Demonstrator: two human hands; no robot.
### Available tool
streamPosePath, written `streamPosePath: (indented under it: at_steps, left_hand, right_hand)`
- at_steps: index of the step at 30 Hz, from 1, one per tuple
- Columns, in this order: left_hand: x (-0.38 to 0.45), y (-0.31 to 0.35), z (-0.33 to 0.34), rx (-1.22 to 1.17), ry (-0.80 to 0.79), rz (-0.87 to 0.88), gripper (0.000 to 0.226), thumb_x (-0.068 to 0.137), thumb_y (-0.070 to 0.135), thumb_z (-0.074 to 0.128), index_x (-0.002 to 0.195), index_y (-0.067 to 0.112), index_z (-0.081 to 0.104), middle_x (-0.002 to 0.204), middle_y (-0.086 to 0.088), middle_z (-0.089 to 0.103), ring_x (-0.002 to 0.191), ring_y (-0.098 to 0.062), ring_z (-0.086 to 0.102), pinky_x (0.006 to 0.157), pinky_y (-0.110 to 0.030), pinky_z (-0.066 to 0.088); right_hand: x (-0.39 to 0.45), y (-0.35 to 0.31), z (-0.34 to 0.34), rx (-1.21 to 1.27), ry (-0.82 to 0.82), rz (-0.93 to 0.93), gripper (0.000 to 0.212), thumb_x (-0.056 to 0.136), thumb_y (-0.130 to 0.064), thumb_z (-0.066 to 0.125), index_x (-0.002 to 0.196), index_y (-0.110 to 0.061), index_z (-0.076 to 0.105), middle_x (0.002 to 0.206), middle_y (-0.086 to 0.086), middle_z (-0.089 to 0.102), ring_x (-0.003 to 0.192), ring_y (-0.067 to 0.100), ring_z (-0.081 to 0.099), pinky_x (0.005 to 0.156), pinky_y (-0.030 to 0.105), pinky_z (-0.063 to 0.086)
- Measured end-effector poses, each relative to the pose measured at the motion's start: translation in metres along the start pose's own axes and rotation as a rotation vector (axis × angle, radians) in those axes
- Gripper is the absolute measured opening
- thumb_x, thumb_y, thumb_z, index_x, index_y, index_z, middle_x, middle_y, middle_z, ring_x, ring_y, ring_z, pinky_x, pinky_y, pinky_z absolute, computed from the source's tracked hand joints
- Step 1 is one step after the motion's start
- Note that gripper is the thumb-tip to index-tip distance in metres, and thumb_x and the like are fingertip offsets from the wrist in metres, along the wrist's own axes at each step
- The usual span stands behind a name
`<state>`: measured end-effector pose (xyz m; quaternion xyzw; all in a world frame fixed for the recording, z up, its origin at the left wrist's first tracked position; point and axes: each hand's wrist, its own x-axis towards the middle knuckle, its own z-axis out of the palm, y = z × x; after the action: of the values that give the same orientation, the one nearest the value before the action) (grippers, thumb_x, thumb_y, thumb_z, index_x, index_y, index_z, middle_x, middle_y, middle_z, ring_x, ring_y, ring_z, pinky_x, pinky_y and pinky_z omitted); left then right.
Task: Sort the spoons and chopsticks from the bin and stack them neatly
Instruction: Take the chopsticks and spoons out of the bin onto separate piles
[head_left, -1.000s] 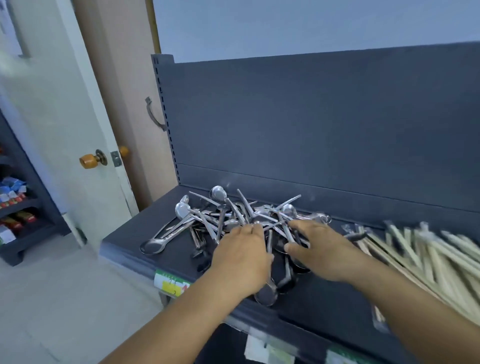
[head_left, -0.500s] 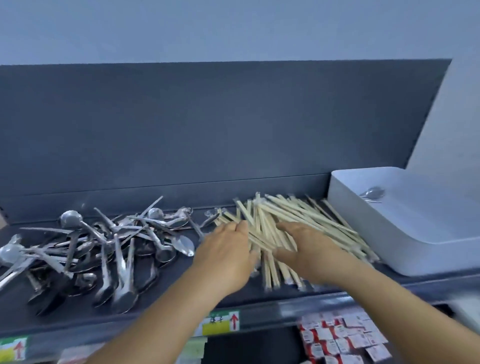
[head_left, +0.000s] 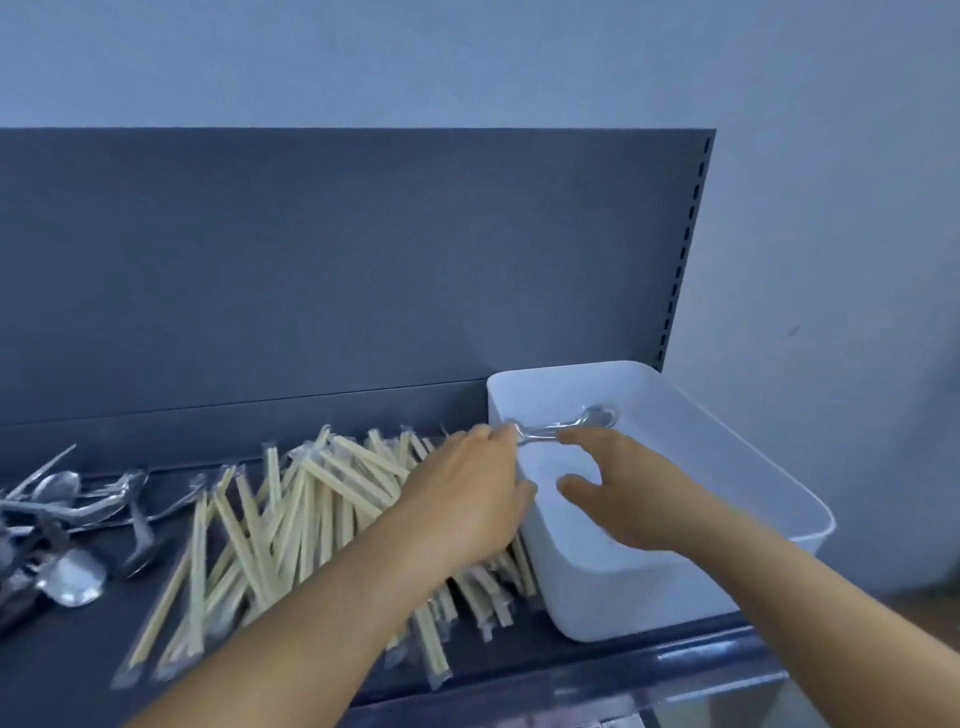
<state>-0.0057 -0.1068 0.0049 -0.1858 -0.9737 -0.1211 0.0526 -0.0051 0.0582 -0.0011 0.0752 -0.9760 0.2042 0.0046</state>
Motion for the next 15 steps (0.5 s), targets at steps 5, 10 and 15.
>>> streamPosePath:
  at_steps: [5, 10, 15]
  left_hand:
    - [0.049, 0.033, 0.016, 0.049, -0.015, -0.038, 0.040, 0.095, 0.035, 0.044, 0.131, 0.016, 0.039, 0.128, -0.001, 0.048, 0.118, -0.023, 0.045, 0.083, -0.033, 0.038]
    - [0.094, 0.045, 0.036, 0.110, -0.111, -0.070, 0.030, 0.095, 0.034, 0.045, 0.118, 0.016, 0.039, 0.116, -0.001, 0.046, 0.104, -0.022, 0.045, 0.071, -0.033, 0.035]
    - [0.132, 0.037, 0.051, 0.165, -0.182, -0.079, 0.016, 0.094, 0.023, 0.047, 0.096, 0.017, 0.032, 0.100, -0.002, 0.041, 0.088, -0.021, 0.038, 0.063, -0.031, 0.031]
  right_hand:
    - [0.030, 0.055, -0.020, -0.048, -0.034, -0.022, 0.046, 0.097, -0.026, 0.044, 0.141, -0.026, 0.034, 0.143, -0.003, 0.040, 0.113, 0.018, 0.051, 0.087, 0.025, 0.036]
    - [0.062, 0.091, -0.027, -0.043, -0.093, -0.017, 0.049, 0.096, -0.022, 0.045, 0.143, -0.021, 0.033, 0.152, -0.010, 0.029, 0.133, 0.017, 0.037, 0.108, 0.029, 0.031]
    - [0.097, 0.108, -0.022, -0.078, -0.147, 0.036, 0.047, 0.095, -0.018, 0.043, 0.141, -0.020, 0.034, 0.145, 0.001, 0.037, 0.130, 0.023, 0.040, 0.102, 0.029, 0.033]
